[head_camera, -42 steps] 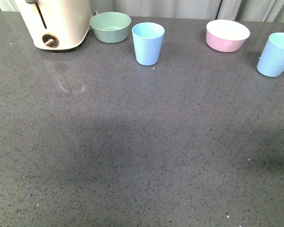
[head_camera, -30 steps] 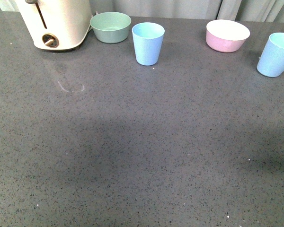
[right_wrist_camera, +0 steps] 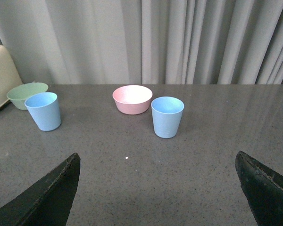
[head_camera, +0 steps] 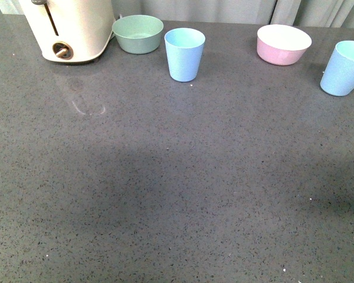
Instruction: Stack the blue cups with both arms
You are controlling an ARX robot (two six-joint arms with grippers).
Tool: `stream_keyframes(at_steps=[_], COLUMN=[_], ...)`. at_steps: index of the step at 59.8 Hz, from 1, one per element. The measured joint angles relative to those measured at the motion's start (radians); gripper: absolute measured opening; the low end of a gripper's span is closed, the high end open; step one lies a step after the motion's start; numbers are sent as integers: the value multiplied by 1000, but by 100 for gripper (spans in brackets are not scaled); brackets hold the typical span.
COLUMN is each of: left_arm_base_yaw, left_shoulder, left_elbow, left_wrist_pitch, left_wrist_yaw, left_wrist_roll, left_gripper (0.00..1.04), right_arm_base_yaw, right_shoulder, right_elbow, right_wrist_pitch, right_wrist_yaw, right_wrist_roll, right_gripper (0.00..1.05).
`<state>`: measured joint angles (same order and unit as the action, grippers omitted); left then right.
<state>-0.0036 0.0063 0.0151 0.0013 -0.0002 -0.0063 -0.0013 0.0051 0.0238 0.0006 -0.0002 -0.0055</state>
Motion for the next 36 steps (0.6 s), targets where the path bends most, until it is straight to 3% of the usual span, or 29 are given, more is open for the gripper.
stream_keyframes(at_steps=[4, 9, 11, 15, 25, 27, 36], left_arm_base_yaw=[-2, -84, -100, -105, -50, -42, -79], left_shoulder=[5, 191, 291, 414, 735, 847, 1147], left_elbow=[3, 131, 182, 217, 349, 416, 612], left_wrist_pitch=[-8, -304, -380, -376, -164, -111, -47], left_wrist_yaw=[-13, -217, -232, -213, -81, -19, 16], left_wrist_roll=[3, 10, 11, 16, 15, -15, -66], left_gripper=[96, 96, 96, 96, 96, 96, 96], right_arm_base_yaw=[0, 0, 0, 0, 0, 0, 0], right_shoulder=[0, 0, -1, 0, 0, 0, 0], right_elbow=[0, 0, 0, 0, 0, 0, 0], right_wrist_pitch=[0, 0, 0, 0, 0, 0, 0], right_wrist_yaw=[0, 1, 0, 0, 0, 0, 0], right_wrist_roll=[0, 0, 0, 0, 0, 0, 0], right_gripper=[96, 96, 96, 96, 96, 96, 96])
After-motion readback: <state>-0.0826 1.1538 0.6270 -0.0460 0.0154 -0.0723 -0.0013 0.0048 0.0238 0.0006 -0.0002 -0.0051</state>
